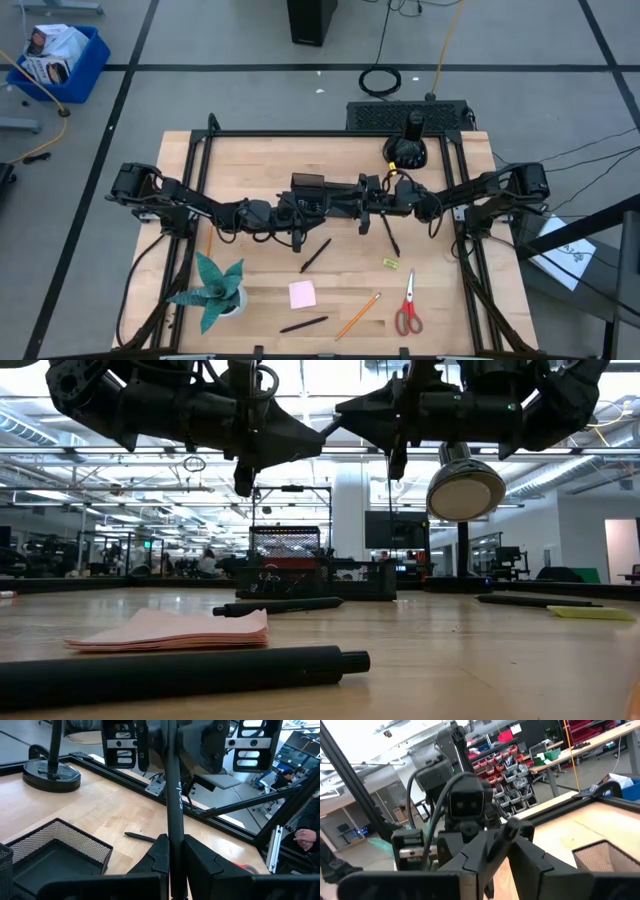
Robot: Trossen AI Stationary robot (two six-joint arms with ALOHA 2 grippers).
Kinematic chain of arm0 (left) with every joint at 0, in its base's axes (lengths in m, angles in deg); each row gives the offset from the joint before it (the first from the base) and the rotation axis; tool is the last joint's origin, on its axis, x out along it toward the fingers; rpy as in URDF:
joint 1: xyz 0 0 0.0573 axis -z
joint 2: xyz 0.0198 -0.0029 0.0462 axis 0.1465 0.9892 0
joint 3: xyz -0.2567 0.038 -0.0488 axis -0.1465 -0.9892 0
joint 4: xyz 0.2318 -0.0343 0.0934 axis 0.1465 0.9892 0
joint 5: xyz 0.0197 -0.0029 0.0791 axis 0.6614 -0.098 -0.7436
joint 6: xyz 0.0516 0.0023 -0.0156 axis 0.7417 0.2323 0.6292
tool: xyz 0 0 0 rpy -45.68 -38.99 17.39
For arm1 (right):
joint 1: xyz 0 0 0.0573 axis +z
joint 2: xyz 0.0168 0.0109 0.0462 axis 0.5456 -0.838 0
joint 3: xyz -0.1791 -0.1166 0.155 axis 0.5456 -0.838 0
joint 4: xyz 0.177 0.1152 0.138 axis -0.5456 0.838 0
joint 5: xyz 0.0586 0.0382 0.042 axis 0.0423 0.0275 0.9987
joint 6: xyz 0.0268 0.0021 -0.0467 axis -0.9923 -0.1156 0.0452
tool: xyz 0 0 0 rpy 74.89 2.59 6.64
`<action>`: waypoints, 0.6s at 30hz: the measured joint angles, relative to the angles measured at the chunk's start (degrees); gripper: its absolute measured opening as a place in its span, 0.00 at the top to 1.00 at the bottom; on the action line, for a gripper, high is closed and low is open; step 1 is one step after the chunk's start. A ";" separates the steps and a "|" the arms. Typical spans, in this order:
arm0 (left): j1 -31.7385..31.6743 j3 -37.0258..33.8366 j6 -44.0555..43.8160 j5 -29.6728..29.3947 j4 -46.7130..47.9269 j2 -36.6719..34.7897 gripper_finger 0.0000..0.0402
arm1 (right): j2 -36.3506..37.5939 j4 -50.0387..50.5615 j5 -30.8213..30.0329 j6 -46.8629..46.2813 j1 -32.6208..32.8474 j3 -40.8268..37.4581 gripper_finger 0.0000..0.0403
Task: Pick and place office supplies into organizer
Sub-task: Put the black pen into the black desk organizer
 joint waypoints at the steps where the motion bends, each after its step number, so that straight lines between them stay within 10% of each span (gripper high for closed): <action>1: 0.00 -0.02 0.02 0.06 -0.01 0.00 0.92 | 0.00 0.01 -0.01 0.01 0.00 -0.02 0.85; 18: 0.00 0.00 0.02 0.64 -0.13 -0.07 0.90 | 0.02 -1.84 2.38 2.39 -0.22 -0.02 0.91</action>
